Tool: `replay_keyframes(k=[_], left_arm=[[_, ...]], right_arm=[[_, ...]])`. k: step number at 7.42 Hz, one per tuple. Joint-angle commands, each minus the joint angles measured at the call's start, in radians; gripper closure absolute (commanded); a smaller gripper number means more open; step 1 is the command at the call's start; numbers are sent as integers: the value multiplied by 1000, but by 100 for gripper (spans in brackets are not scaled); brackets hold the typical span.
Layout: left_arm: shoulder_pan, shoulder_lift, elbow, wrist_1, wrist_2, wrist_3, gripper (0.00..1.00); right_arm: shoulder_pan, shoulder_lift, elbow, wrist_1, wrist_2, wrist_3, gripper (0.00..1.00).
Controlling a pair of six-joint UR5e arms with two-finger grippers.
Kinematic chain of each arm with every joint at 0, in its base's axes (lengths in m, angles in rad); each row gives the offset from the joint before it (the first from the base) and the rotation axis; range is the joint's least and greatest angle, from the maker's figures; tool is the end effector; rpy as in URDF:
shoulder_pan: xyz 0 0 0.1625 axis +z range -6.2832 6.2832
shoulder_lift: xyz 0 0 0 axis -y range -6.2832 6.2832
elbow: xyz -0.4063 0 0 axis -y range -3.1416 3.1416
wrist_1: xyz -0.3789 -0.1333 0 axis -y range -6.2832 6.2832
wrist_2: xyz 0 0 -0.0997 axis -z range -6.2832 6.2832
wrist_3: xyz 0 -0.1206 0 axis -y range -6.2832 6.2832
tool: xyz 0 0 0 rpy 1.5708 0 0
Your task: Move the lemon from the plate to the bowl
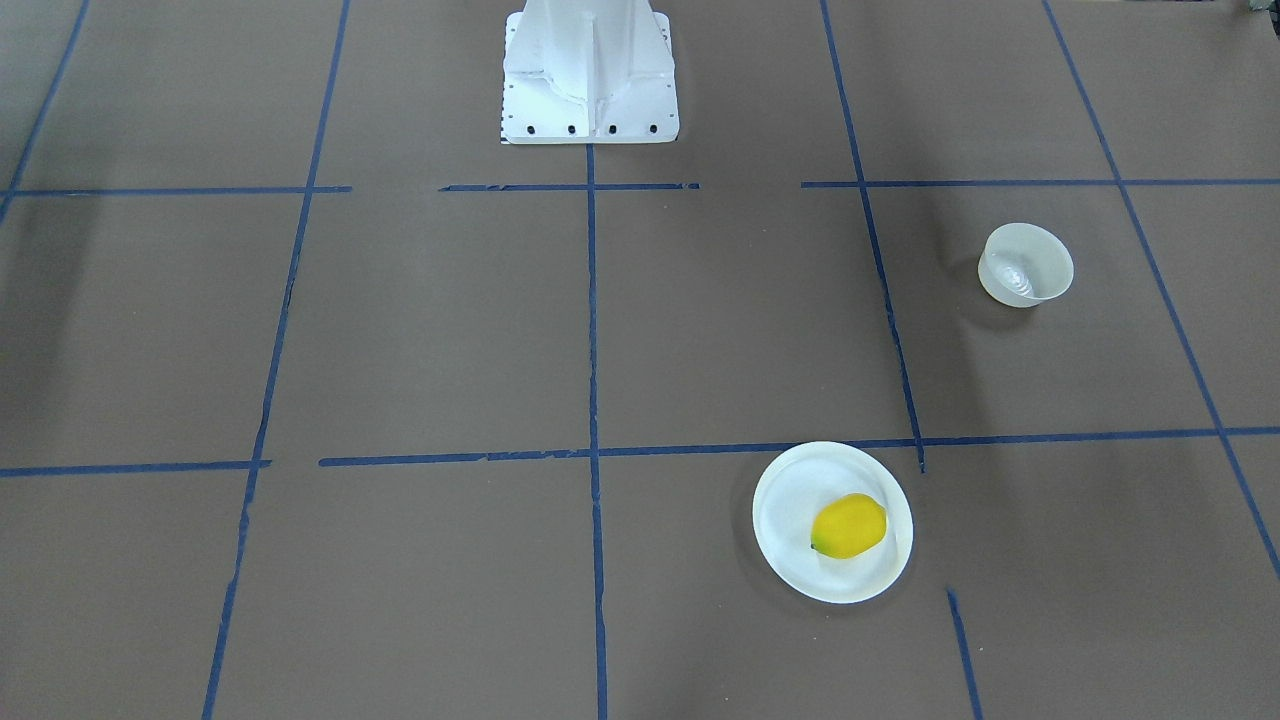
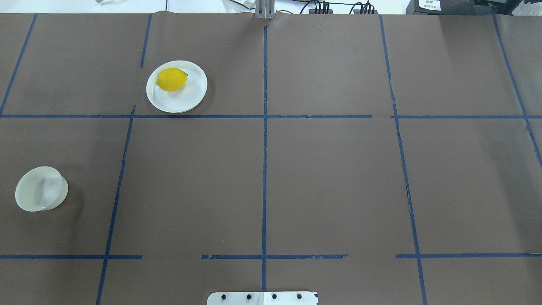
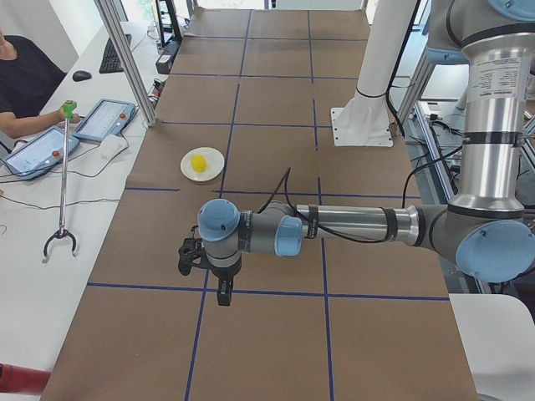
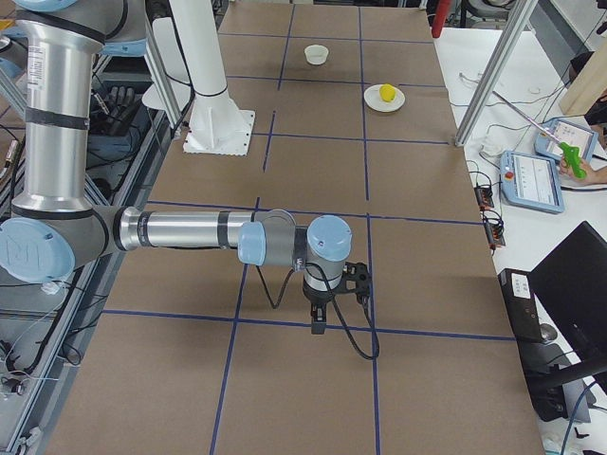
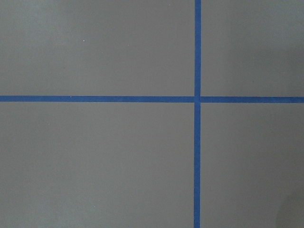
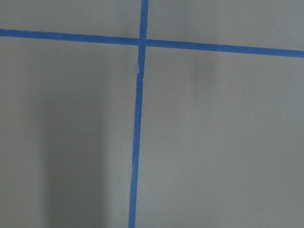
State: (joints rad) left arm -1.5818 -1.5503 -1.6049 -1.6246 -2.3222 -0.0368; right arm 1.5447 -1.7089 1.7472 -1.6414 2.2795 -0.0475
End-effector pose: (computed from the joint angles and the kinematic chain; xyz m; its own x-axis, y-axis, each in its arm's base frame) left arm -0.0562 -0.4754 0.6448 0.7303 0.0012 -0.6831 0.0379 0.9984 0.0423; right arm 0.0438 -0.4207 0.6452 0.7574 -0.0462 0.6513 0.0621 0.9981 -0.0014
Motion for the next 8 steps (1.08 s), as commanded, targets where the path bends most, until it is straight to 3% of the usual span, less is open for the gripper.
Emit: replay_keyframes(k=[1, 6, 8], left_arm=[[0, -2, 0, -3, -2, 0, 0], [8, -78, -30, -4, -9, -8, 0], [92, -157, -39, -7, -34, -102, 0]], right_arm=[[0, 0, 0, 0, 0, 0, 0], [0, 0, 0, 0, 0, 0, 0], [0, 0, 0, 0, 0, 0, 0]])
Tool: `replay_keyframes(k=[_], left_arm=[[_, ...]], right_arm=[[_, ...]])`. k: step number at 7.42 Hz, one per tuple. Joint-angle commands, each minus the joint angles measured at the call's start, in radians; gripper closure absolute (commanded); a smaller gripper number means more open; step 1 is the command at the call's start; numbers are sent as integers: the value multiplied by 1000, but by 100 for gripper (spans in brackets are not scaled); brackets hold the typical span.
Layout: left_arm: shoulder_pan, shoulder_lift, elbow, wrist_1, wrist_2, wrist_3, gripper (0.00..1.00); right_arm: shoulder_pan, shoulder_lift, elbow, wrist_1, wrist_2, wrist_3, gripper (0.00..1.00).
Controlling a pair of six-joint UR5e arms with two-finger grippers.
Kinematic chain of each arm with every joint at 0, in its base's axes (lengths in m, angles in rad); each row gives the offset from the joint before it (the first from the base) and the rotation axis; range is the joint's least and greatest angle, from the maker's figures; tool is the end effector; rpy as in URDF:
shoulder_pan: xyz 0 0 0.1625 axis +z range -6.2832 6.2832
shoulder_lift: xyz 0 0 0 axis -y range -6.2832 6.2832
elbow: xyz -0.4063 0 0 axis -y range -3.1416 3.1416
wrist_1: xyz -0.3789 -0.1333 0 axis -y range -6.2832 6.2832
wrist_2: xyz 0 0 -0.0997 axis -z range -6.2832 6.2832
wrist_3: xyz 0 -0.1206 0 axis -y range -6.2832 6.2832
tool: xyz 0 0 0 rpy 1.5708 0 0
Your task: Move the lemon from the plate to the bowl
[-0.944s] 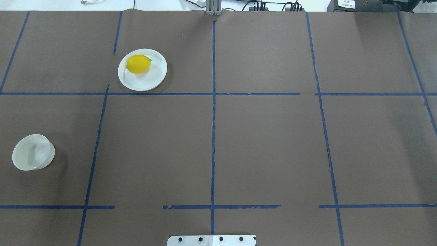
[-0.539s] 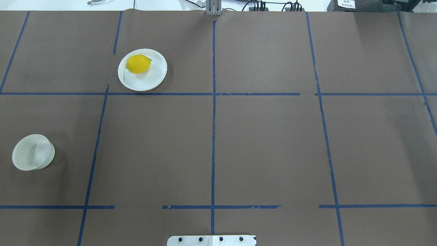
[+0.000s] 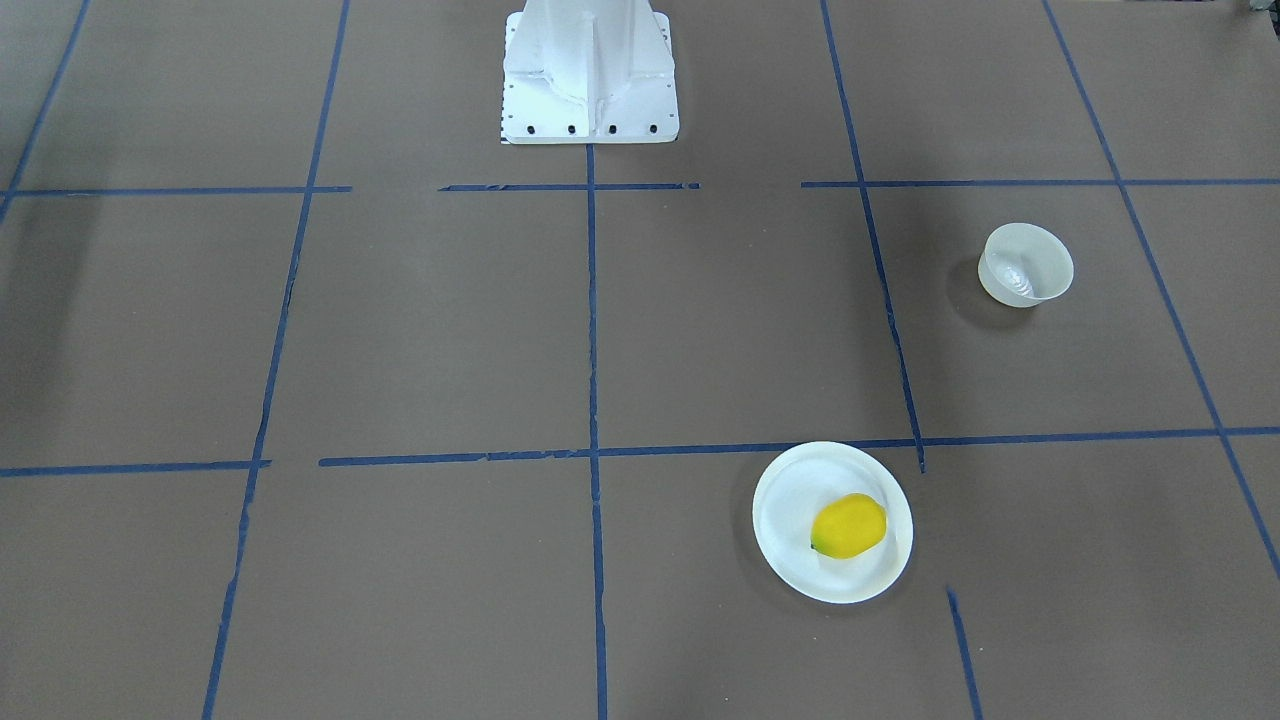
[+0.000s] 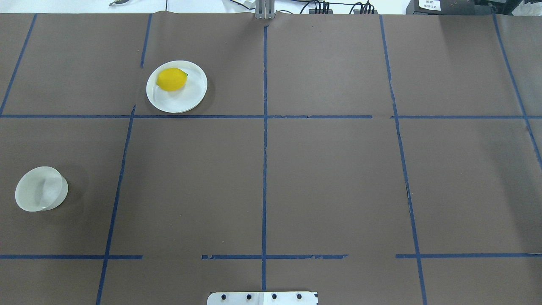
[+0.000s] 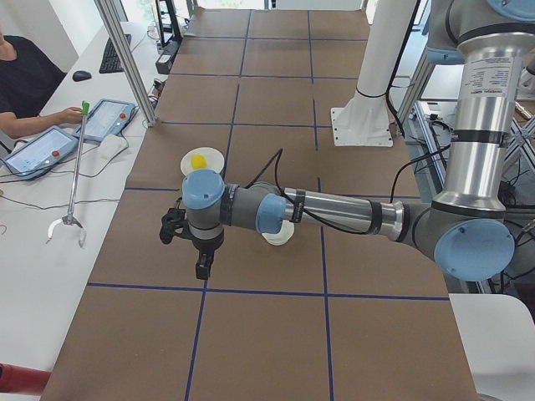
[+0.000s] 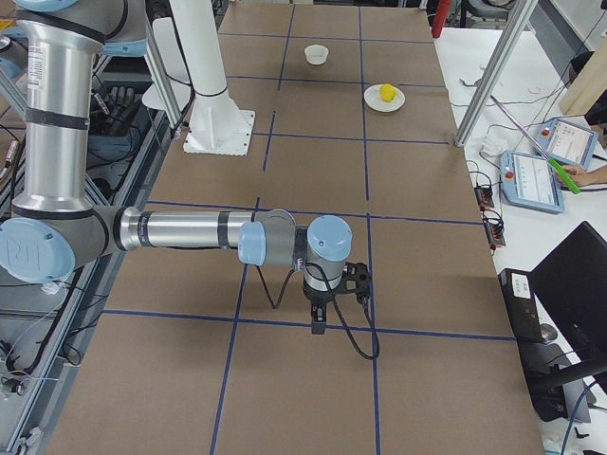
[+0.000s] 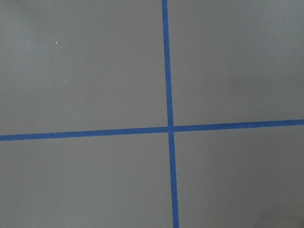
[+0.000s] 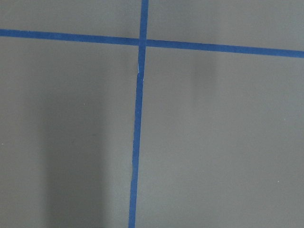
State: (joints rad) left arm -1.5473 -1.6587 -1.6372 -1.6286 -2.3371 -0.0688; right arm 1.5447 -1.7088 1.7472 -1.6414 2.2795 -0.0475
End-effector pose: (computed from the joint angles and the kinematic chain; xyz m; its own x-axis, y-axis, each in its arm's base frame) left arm -0.0373 -0.5268 0.5729 0.7167 0.0953 -0.6908 0.0264 0.9862 0.1634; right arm 0.0438 -0.4207 0.6451 0.7574 -0.0463 0.6513 0.0621 0.9981 -0.0013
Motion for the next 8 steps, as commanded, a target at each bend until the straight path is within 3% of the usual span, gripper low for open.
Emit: replay_keyframes(k=[1, 4, 8], left_arm=[[155, -84, -42, -7, -19, -188, 0], [375, -279, -35, 1, 77, -556, 0], [586, -403, -12, -26, 110, -768, 0]], right_arm=[[0, 0, 0, 0, 0, 0, 0], [0, 0, 0, 0, 0, 0, 0], [0, 0, 0, 0, 0, 0, 0]])
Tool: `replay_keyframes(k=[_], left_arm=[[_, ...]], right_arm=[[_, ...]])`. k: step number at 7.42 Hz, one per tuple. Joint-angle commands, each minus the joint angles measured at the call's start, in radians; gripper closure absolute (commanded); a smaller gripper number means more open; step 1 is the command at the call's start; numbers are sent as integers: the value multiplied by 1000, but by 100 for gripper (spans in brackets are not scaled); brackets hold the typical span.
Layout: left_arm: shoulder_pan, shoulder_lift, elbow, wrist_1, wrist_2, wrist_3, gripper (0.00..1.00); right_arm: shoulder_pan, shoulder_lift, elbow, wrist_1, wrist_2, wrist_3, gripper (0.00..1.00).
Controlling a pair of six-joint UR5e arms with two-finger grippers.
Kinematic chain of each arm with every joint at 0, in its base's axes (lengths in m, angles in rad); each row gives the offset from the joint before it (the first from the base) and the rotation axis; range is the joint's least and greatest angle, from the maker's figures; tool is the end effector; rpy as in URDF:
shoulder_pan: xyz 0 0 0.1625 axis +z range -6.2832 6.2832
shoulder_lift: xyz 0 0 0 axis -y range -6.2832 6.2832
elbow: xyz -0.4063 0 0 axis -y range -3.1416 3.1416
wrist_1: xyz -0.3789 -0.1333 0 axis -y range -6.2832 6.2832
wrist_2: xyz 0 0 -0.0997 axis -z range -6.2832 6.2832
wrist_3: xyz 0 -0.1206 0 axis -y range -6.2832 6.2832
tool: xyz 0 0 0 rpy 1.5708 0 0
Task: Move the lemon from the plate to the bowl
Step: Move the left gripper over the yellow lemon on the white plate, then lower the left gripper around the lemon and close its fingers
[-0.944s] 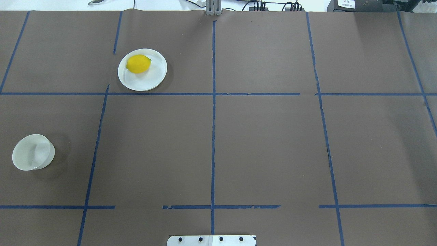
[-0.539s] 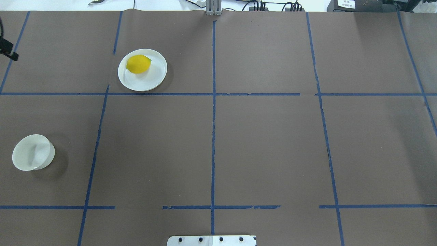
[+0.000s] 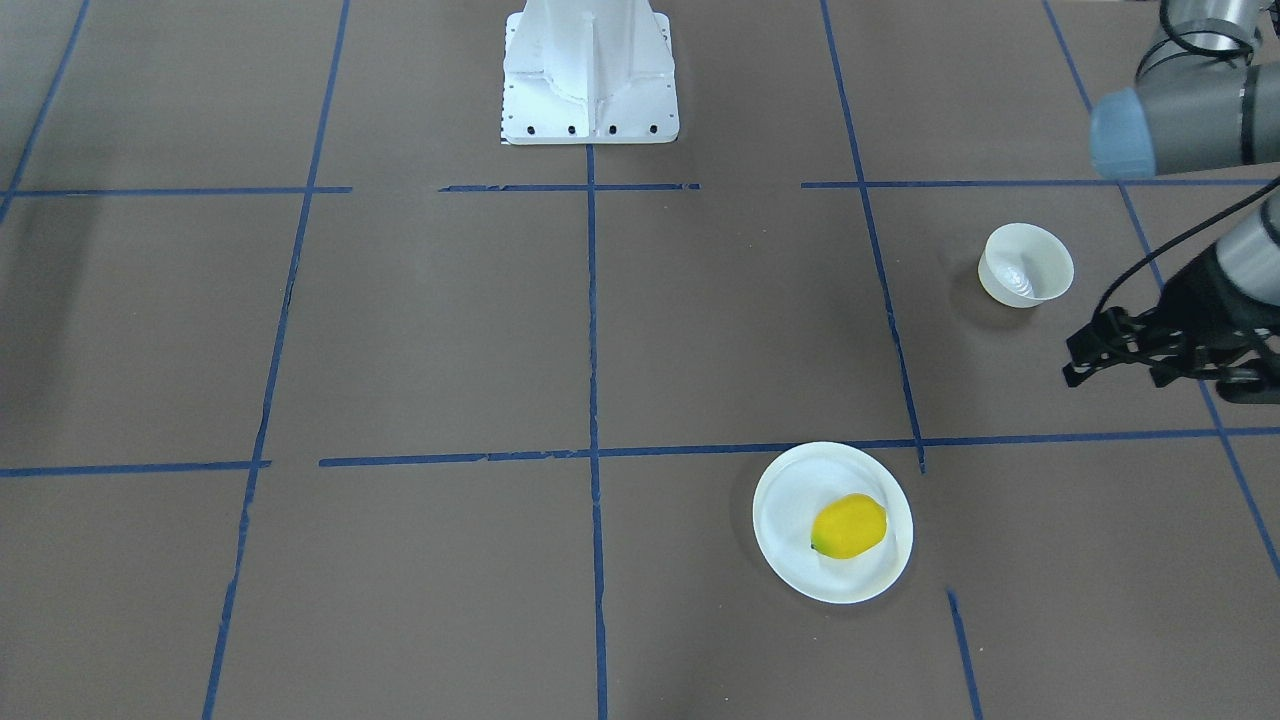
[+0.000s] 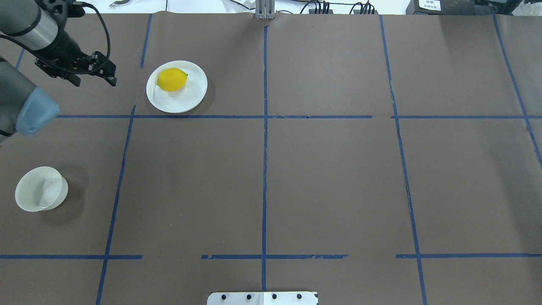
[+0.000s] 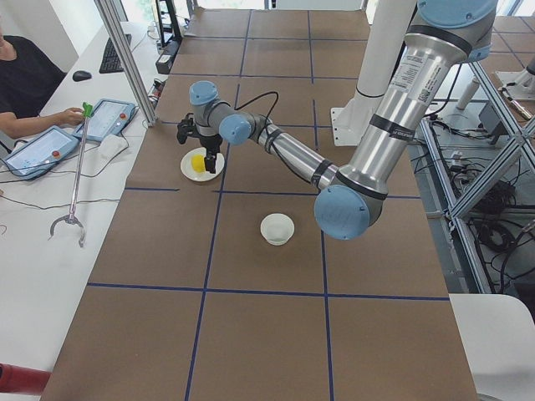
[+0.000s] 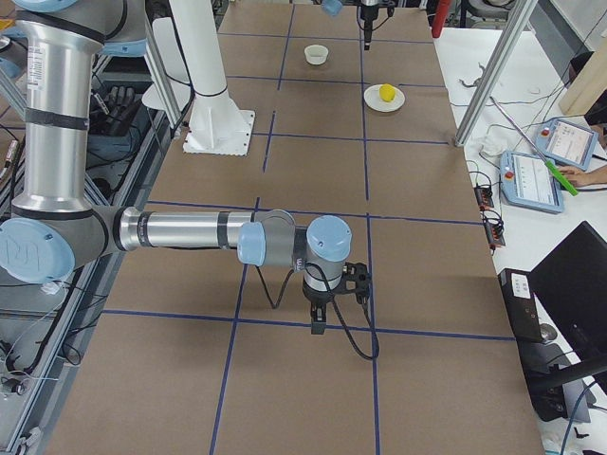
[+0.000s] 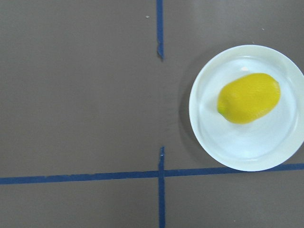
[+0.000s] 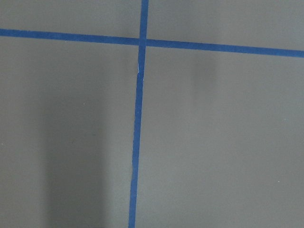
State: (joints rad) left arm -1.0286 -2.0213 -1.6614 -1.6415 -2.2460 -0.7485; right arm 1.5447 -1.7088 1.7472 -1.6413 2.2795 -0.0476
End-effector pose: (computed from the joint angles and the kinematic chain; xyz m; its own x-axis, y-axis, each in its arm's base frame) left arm 0.2793 -0.5758 0.3529 0.6416 0.0433 -0.7658 0.0194 0.9972 0.0726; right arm 0.0438 -0.4207 0.6451 0.7574 -0.0465 0.6513 0.0622 0.9981 -0.0011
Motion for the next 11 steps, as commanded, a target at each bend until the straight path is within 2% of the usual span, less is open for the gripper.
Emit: replay_keyframes(k=[1, 2, 3, 5, 7, 11], left_arm=[[106, -100, 114, -105, 102, -129, 0], [111, -159, 259, -203, 112, -134, 0], [113, -230, 392, -246, 114, -132, 0], [116, -359, 567, -256, 146, -123, 0], [114, -372, 647, -341, 157, -118, 0], [111, -369, 661, -354, 157, -95, 0]], right_arm=[[0, 0, 0, 0, 0, 0, 0], [0, 0, 0, 0, 0, 0, 0], [0, 0, 0, 0, 2, 0, 0], [0, 0, 0, 0, 0, 0, 0], [0, 0, 2, 0, 0, 0, 0], [0, 0, 0, 0, 0, 0, 0]])
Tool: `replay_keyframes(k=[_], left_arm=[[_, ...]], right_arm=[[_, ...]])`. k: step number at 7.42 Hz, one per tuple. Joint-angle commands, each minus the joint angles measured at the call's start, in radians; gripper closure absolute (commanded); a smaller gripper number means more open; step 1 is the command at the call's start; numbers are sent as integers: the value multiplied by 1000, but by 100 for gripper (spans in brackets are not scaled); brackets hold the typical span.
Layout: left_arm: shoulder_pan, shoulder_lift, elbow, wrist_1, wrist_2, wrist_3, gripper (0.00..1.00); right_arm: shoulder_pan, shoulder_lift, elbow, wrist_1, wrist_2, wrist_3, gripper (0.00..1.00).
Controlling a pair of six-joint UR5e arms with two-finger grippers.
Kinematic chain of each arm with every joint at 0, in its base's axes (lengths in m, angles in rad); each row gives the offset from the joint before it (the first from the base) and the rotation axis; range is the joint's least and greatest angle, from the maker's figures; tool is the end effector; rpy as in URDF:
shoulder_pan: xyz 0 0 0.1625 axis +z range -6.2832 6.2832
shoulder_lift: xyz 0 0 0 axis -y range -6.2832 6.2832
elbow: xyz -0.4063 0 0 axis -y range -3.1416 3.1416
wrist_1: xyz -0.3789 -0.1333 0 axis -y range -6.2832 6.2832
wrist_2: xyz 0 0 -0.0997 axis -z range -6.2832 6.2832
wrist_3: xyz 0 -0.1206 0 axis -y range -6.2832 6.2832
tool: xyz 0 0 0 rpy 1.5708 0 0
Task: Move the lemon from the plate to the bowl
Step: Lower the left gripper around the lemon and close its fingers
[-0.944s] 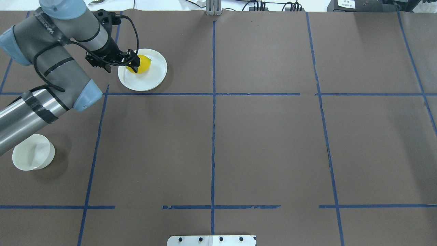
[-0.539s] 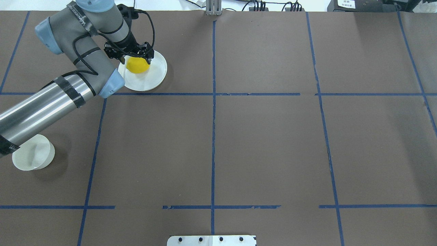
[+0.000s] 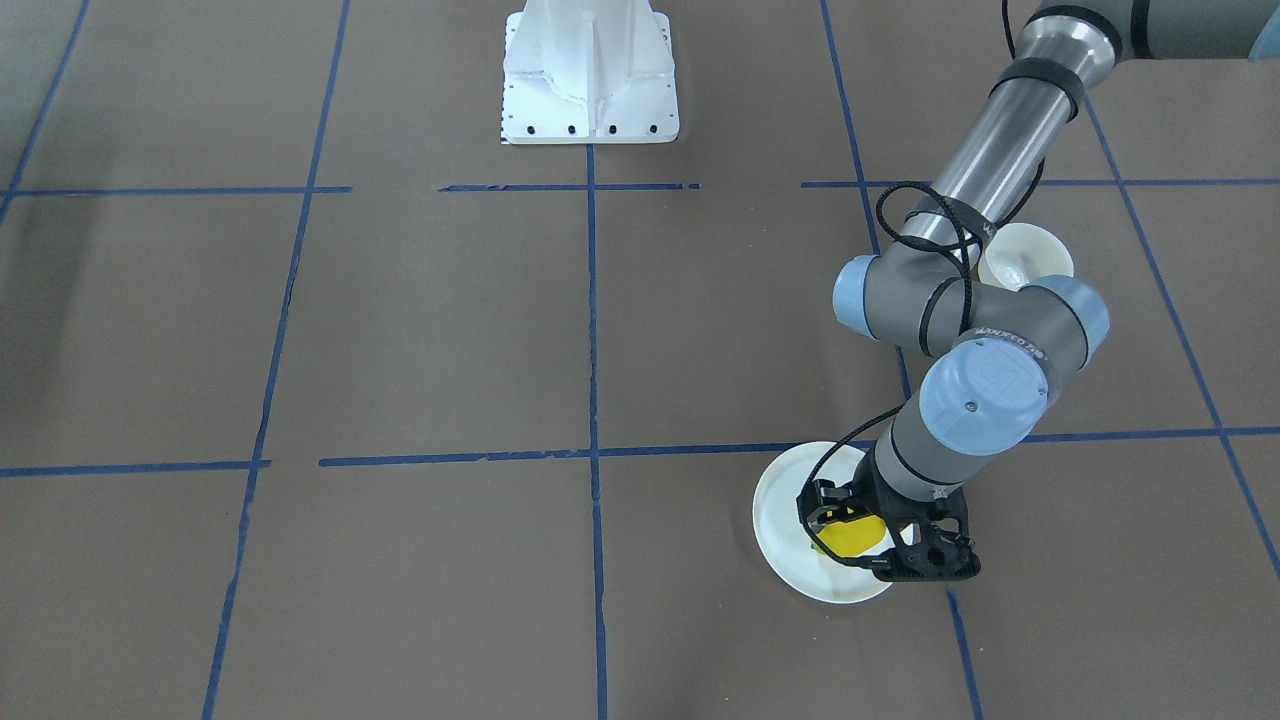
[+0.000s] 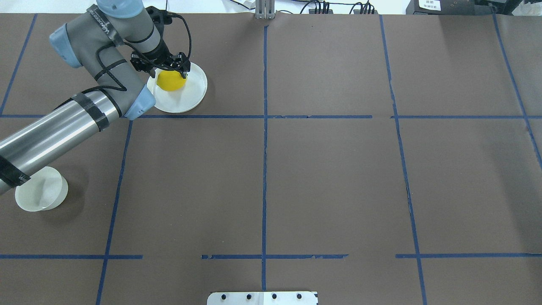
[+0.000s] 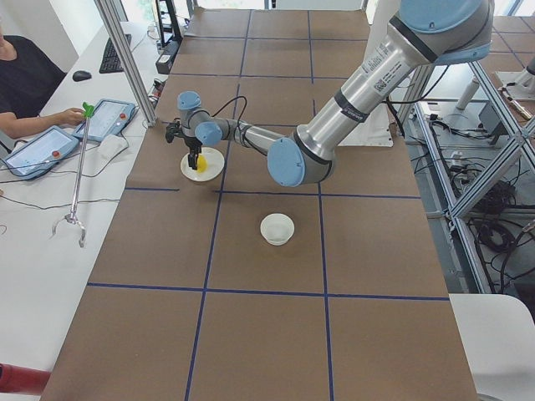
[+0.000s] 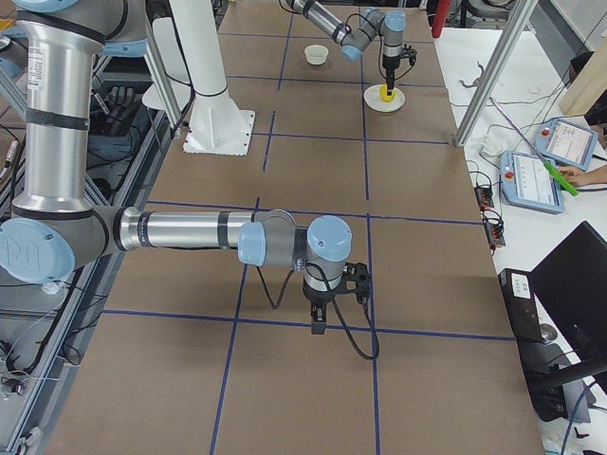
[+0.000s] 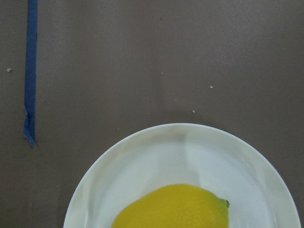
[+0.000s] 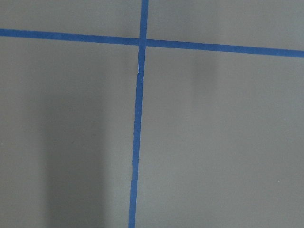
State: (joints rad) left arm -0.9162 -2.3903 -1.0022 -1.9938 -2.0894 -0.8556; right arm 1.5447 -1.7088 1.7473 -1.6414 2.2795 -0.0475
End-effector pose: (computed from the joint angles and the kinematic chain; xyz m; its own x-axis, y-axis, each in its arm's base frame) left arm 0.4331 -0.6851 0.3654 0.6875 0.0397 -0.7251 0.0660 0.9910 0.1168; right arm 0.0438 -0.4207 0.6451 0.7574 -0.0464 0.6513 0.0621 0.9981 -0.0012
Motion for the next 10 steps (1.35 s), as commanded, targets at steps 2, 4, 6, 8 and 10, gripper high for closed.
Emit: replay_keyframes(k=[2, 4, 6, 8, 10], left_arm=[[0, 0, 13, -5, -1, 13, 0], [0, -1, 28, -5, -1, 35, 0], [0, -3, 45, -26, -1, 36, 0], [0, -3, 45, -34, -1, 38, 0], [3, -4, 53, -37, -4, 36, 0]], right_arm=[[0, 0, 0, 0, 0, 0, 0], [0, 0, 0, 0, 0, 0, 0], [0, 0, 0, 0, 0, 0, 0], [0, 0, 0, 0, 2, 0, 0], [0, 0, 0, 0, 2, 0, 0]])
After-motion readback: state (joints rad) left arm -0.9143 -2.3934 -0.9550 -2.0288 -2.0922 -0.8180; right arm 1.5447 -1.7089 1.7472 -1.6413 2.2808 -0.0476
